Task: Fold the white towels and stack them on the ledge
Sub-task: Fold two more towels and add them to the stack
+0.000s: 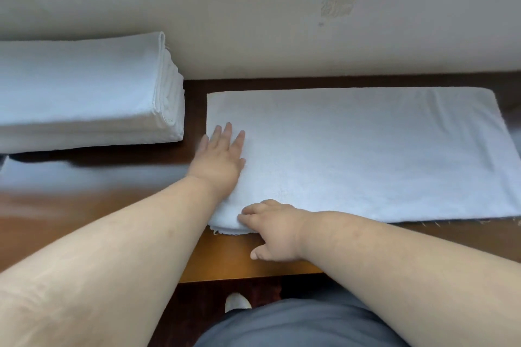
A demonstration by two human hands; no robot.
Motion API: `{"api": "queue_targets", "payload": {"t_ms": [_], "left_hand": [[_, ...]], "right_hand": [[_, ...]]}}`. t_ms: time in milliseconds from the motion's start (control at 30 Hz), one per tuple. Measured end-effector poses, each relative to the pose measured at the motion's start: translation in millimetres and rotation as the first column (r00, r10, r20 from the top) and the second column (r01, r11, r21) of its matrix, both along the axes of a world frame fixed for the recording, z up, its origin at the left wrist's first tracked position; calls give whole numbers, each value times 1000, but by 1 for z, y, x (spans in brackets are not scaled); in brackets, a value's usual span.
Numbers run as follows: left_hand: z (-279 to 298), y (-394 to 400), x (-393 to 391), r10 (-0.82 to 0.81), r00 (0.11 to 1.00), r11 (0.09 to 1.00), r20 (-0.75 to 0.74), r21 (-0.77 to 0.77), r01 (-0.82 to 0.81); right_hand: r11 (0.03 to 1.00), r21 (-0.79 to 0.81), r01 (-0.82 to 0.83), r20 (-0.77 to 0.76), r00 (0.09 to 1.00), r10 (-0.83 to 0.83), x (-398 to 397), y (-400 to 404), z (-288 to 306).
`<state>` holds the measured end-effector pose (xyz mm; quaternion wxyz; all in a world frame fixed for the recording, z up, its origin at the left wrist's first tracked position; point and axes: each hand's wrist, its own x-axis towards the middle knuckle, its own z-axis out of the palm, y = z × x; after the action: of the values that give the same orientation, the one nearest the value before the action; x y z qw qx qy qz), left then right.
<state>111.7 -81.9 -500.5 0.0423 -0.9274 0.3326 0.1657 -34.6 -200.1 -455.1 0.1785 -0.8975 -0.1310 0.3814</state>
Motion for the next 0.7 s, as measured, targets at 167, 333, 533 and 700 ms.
{"api": "queue_targets", "payload": {"t_ms": [167, 333, 533, 700], "left_hand": [[-5, 55, -68, -297, 946, 955, -129, -14, 298], [16, 66, -68, -135, 982, 971, -129, 181, 157], [51, 59, -98, -293, 911, 885, -292, 277, 374], [74, 38, -106, -314, 903, 839, -293, 360, 408]], "right_hand": [[999, -40, 17, 31, 999, -16, -25, 8, -3], [956, -204, 213, -10, 975, -220, -47, -9, 9], [826, -380, 416, -83, 874, -479, -89, -35, 34], [760, -386, 523, -12, 821, -571, -121, -60, 51]]}}
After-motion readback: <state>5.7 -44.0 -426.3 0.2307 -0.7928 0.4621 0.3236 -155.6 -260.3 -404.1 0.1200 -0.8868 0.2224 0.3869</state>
